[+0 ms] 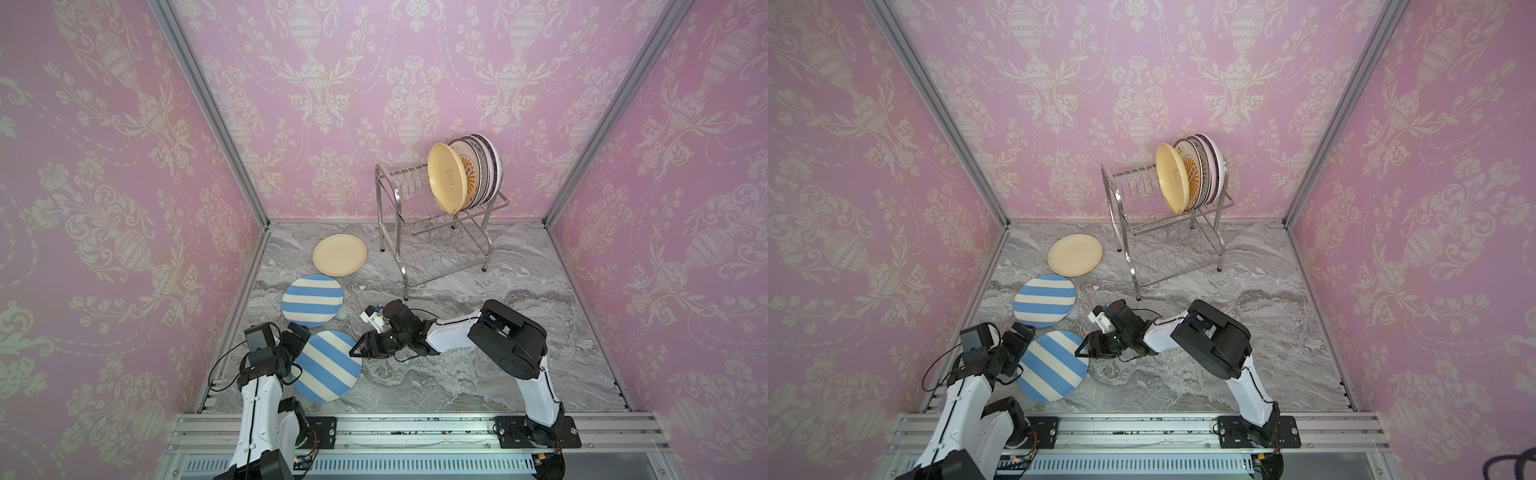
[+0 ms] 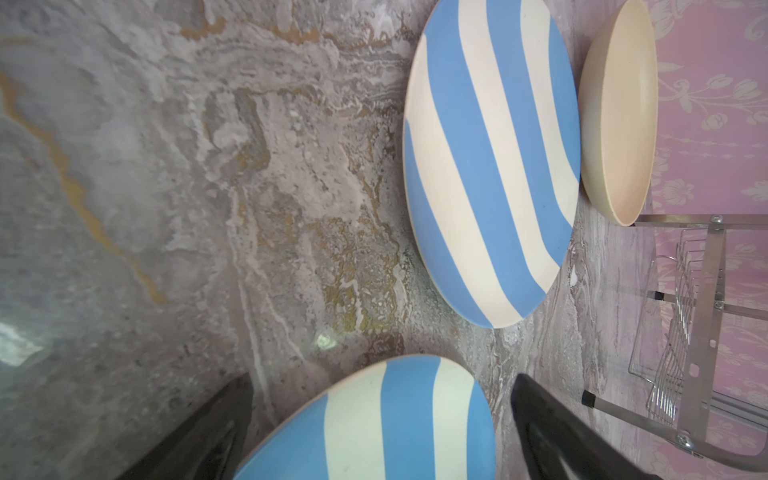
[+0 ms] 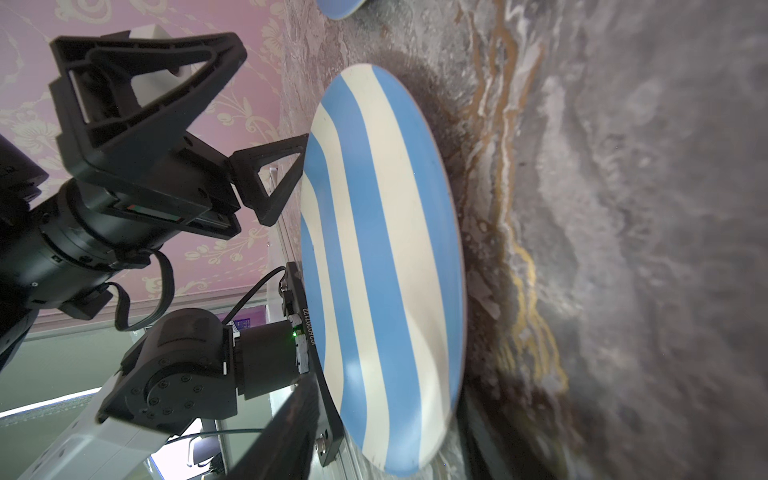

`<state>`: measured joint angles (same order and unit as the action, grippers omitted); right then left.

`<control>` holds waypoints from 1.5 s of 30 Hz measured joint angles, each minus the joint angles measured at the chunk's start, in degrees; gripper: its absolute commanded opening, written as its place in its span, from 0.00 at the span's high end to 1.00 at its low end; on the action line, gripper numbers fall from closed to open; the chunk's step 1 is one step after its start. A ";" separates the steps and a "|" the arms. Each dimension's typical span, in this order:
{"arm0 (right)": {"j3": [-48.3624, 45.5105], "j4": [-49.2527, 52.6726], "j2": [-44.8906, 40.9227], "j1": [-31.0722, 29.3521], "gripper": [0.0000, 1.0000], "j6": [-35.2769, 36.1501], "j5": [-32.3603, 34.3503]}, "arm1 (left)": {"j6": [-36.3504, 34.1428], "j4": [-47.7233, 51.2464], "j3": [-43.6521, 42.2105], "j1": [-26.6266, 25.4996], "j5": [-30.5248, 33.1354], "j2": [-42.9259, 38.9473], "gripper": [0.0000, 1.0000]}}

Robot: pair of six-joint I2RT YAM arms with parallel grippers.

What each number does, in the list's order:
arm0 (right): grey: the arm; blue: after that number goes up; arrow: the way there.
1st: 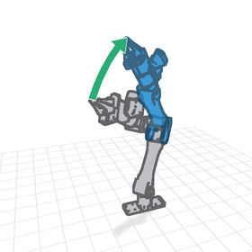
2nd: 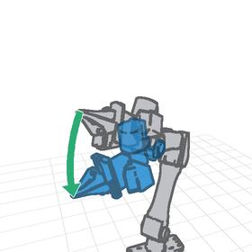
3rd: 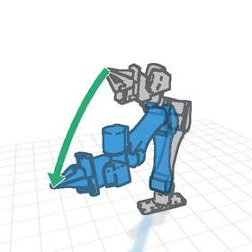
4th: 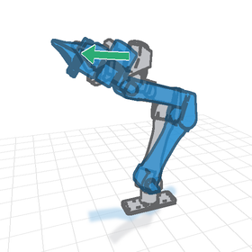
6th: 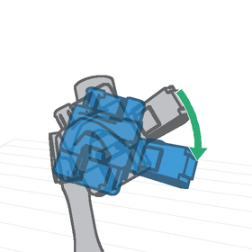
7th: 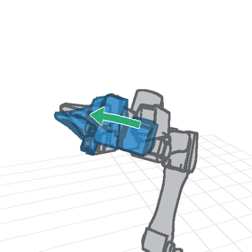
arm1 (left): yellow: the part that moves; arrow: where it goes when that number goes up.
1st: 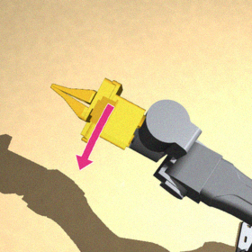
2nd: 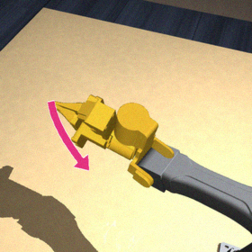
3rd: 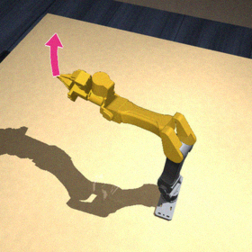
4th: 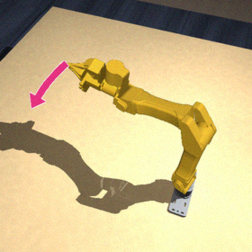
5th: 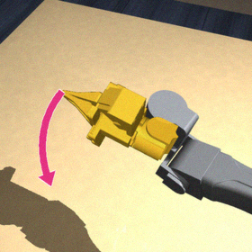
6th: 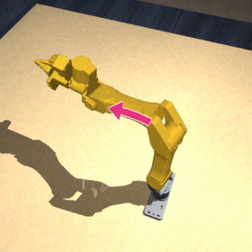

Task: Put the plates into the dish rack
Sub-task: 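Pinch the blue-striped plate's rim and tilt it upright with the right gripper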

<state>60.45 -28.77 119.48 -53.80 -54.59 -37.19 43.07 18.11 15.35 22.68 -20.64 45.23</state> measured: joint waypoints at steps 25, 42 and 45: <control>-0.02 0.04 1.77 0.04 0.81 -0.92 -0.76 | 1.62 -1.31 -0.07 -7.19 1.33 0.24 0.01; -0.63 9.20 -6.75 0.04 0.97 2.58 3.74 | 1.64 0.44 1.97 -13.77 6.23 2.32 0.01; -1.44 11.52 -9.55 0.07 1.00 3.89 5.64 | 1.55 1.29 2.97 -14.16 6.60 3.54 0.01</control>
<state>59.00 -17.26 109.93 -53.74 -50.70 -31.55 44.62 19.40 18.33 8.51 -14.04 48.77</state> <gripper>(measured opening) 0.078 0.993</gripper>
